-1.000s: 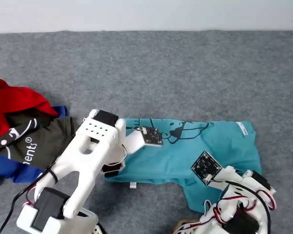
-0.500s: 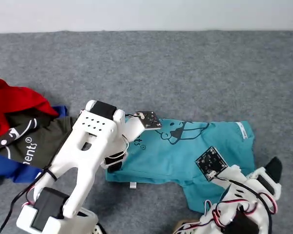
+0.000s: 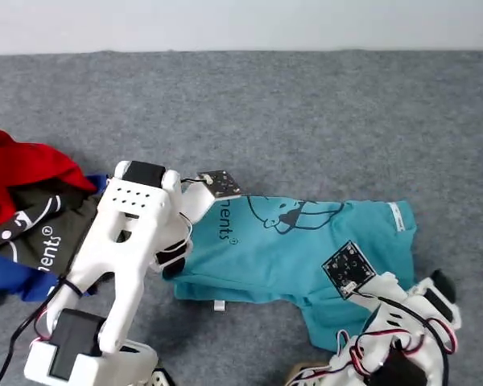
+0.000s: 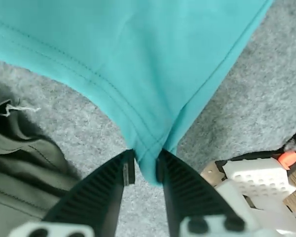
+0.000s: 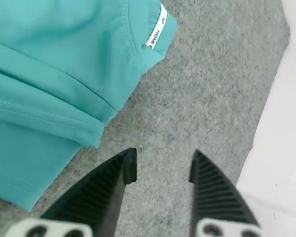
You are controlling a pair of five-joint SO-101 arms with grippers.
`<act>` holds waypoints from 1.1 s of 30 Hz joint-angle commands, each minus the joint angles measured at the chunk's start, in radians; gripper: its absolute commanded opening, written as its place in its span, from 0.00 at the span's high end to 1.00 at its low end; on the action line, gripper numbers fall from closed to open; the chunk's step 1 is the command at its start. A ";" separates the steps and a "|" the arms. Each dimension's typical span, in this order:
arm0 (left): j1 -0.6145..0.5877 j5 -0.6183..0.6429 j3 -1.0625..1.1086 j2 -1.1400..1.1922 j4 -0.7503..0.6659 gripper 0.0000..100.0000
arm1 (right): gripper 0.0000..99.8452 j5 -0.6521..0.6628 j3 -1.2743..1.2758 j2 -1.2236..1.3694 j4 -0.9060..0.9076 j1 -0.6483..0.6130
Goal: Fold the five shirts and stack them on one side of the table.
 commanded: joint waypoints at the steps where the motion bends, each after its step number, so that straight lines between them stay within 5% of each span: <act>1: 0.029 -0.011 -0.007 -0.048 0.034 0.91 | 0.88 -0.014 -0.028 0.002 0.016 0.010; 15: 0.078 0.157 -0.033 -0.046 0.031 0.83 | 0.88 -0.014 0.006 0.004 0.015 0.012; 33: 0.069 0.187 -0.225 -0.083 0.034 0.83 | 0.88 -0.014 0.021 0.001 0.015 0.015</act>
